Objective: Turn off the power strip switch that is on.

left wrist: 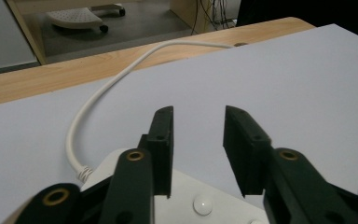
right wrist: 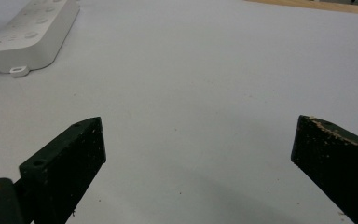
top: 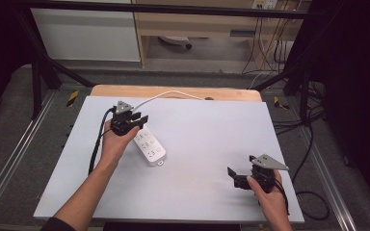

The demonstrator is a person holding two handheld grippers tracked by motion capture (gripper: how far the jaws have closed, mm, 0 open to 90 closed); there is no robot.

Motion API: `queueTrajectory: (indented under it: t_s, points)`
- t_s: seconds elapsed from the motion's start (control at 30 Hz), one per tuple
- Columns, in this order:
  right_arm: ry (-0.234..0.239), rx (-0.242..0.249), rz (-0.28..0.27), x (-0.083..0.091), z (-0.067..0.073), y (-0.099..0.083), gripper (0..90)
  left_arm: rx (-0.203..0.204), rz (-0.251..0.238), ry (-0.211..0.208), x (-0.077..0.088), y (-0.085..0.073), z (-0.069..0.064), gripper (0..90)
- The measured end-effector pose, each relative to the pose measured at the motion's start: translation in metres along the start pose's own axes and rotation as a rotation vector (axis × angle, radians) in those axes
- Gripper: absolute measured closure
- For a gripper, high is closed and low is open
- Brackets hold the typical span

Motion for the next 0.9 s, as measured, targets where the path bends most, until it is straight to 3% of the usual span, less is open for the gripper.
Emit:
queueTrajectory:
  t_s: [0.3,0.37,0.4,0.5,0.67,0.9]
  points:
    - [0.002,0.012,-0.003,0.000,0.000,0.000,3.4,-0.017,0.003,-0.009,-0.001,-0.001,-0.001,85.7]
    - [0.004,0.014,-0.002,0.000,0.001,0.000,3.4,-0.012,0.003,-0.022,-0.002,-0.003,-0.001,86.9]
    - [0.005,0.014,-0.001,0.000,0.001,0.000,3.4,-0.001,0.019,-0.047,-0.004,-0.006,-0.003,86.9]
    - [0.009,0.013,0.005,-0.001,0.001,-0.001,3.4,0.009,0.039,-0.061,-0.006,-0.011,-0.004,87.4]
    - [0.013,0.020,0.007,0.000,0.002,-0.001,3.3,0.019,0.055,-0.069,-0.009,-0.018,-0.004,88.9]
    - [0.019,0.020,0.008,-0.001,0.003,-0.001,3.3,0.003,0.068,-0.072,-0.011,-0.023,-0.004,90.0]
Point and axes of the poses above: each handheld gripper's, and its own axes: x roughly backward along the jaws, y roughly out of its top, z roughly to its left, the point moved 4 cm from there along -x, roughly forward along the jaws, and after that the axes turned 15 degrees about -x, right-handed, at the moved point
